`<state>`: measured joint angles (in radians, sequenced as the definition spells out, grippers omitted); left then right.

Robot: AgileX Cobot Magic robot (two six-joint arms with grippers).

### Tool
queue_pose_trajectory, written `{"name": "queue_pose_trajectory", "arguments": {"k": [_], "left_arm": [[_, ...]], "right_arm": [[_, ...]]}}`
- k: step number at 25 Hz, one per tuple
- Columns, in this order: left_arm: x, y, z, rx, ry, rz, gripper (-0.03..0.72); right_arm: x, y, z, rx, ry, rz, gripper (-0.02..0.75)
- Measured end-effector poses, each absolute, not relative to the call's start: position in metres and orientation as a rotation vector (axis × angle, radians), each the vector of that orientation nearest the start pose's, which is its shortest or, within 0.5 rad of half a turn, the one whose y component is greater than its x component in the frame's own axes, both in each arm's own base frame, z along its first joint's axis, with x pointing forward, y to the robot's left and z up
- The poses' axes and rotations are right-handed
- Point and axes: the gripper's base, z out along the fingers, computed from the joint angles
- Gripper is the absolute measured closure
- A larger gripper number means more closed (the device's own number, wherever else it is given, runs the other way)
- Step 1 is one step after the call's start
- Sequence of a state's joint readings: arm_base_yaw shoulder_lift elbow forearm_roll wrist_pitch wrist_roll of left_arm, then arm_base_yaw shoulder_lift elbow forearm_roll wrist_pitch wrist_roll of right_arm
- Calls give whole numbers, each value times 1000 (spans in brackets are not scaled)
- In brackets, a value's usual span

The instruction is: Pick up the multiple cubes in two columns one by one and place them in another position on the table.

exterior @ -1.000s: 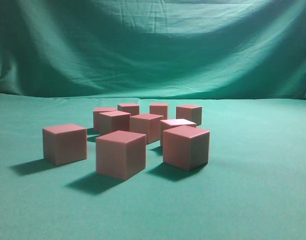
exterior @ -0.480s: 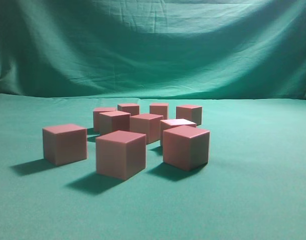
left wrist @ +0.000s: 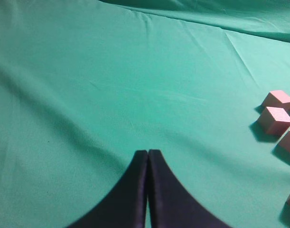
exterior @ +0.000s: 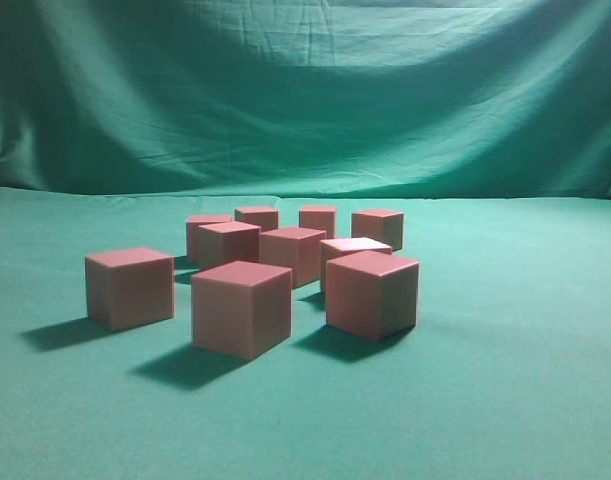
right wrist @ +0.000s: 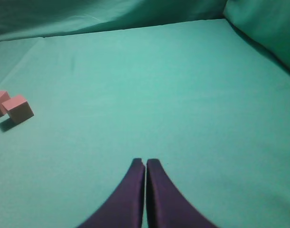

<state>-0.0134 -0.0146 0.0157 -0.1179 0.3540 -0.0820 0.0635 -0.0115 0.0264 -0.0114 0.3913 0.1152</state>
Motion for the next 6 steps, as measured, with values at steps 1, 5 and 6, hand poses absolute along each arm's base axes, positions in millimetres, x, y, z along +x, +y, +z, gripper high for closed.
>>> {"name": "queue_pose_trajectory", "arguments": {"k": [1,5,6], "left_arm": [[53,-4,177,-136,1835,-182,688],[53,-4,177,-136,1835,-182,688],[53,-4,177,-136,1835,-182,688]], "right_arm": [[52,3,170,44,1891,112,738],[52,3,170,44,1891,112,738],[52,3,170,44,1891,112,738]]}}
